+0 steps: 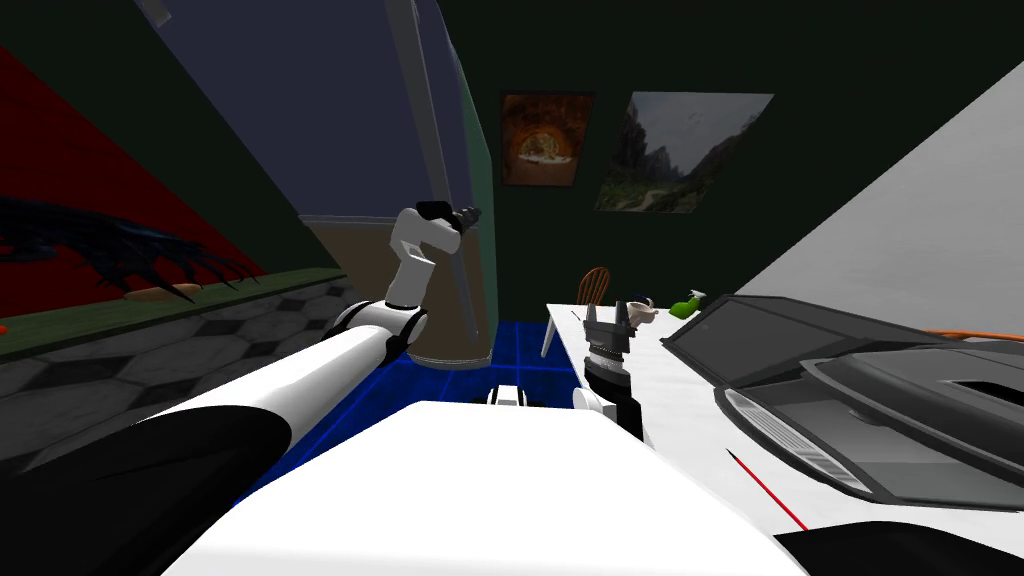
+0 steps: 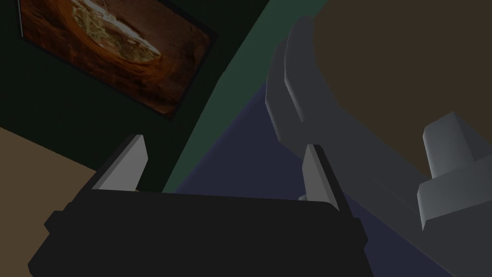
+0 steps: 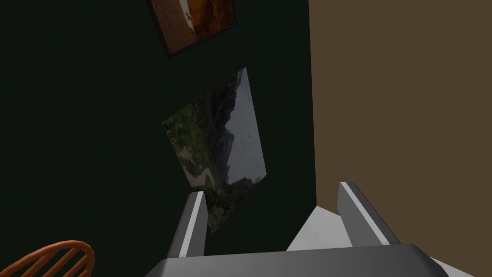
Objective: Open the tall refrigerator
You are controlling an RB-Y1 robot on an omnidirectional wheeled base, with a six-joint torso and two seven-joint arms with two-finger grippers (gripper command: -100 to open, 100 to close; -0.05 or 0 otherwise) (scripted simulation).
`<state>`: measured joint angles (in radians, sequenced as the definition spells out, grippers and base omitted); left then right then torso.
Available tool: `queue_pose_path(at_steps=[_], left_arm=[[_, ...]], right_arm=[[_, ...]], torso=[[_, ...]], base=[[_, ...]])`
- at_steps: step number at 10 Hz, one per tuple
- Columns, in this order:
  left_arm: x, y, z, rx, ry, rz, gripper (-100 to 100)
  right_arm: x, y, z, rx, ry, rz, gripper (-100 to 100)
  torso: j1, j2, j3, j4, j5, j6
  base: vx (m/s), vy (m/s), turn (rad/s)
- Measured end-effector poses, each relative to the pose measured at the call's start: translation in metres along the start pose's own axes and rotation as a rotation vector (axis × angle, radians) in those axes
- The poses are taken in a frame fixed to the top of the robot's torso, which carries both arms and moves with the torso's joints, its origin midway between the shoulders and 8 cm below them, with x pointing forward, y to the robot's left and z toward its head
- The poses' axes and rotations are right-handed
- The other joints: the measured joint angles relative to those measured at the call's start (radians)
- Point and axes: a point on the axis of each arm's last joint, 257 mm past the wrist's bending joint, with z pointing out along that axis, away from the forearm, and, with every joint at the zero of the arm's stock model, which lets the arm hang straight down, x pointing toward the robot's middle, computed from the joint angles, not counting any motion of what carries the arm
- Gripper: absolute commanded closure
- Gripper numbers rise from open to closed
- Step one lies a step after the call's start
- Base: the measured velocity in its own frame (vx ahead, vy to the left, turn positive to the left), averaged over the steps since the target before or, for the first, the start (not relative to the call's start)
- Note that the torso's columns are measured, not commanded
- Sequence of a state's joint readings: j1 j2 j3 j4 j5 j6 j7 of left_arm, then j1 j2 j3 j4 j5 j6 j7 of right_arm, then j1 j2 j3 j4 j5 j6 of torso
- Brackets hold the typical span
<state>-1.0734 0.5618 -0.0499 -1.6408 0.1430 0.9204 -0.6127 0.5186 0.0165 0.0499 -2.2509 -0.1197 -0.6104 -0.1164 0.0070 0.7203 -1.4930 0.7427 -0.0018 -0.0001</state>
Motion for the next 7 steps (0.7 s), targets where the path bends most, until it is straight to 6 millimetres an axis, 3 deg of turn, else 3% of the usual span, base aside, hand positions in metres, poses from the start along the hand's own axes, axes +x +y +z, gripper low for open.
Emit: queue_pose_path(at_steps=[4,7], left_arm=[[-0.007,0.011,0.012,-0.054,0.022,0.036,-100],[-0.03,0.015,0.016,-0.081,0.019,0.053,-100]], right_arm=[[0.0,0.0,0.0,0.0,0.0,0.0,0],[0.0,0.0,0.0,0.0,0.0,0.0,0]], torso=[[0.004,0.005,0.004,0.001,0.002,-0.003],[0.001,0.009,0.008,-0.002,0.003,-0.003]], base=[[-0.036,-0.009,0.003],[-0.044,-0.007,0.002]])
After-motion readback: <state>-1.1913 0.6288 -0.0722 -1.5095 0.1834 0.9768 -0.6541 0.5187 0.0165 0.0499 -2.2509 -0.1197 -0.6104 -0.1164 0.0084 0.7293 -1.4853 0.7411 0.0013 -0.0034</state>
